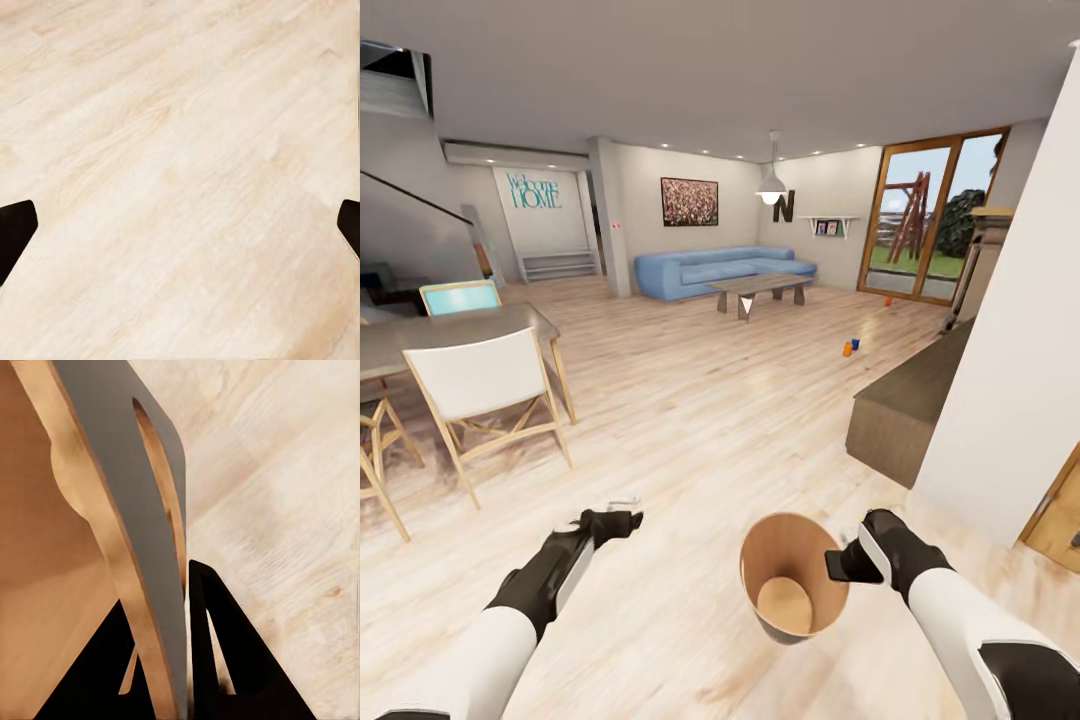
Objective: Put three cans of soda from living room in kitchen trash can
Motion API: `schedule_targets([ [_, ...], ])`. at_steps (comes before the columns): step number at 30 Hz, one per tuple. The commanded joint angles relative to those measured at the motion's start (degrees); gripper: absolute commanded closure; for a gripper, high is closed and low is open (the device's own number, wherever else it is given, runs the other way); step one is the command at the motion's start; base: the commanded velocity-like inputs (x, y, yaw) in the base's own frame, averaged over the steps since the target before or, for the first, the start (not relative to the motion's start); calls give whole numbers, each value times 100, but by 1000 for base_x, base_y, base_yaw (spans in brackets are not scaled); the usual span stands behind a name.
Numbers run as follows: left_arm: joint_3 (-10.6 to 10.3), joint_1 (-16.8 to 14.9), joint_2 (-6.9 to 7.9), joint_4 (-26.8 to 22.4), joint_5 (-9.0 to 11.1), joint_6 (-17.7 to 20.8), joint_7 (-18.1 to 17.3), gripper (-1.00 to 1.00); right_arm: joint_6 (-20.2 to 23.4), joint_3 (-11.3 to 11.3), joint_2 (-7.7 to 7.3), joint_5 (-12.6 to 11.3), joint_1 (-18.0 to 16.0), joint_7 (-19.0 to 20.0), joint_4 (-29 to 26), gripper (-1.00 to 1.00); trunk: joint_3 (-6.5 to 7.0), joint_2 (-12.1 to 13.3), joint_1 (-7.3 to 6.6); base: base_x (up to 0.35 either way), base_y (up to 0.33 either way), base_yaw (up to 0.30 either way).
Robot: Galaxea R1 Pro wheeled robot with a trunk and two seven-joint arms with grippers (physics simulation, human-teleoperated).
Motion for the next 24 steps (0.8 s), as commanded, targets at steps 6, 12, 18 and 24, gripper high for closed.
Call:
schedule_targets([
  [6, -49, 739, 18, -389, -4, -660, -39, -100, 475, -29, -18, -169, -219, 191, -8, 100, 109, 242, -133, 0, 0, 0],
  [12, -57, 1364, 106, -604, -9, -1452, -86, -100, 871, -37, -23, -173, -359, 369, -6, 100, 216, 483, -264, 0, 0, 0],
  [18, -59, 1629, 231, -631, -6, -1921, -216, -100, 1018, -38, -27, -156, -518, 410, 0, 100, 324, 723, -396, 0, 0, 0],
  [24, -54, 1695, 391, -632, 0, -2226, -432, -100, 1018, -34, -32, -143, -559, 418, 8, 100, 432, 964, -528, 0, 0, 0],
])
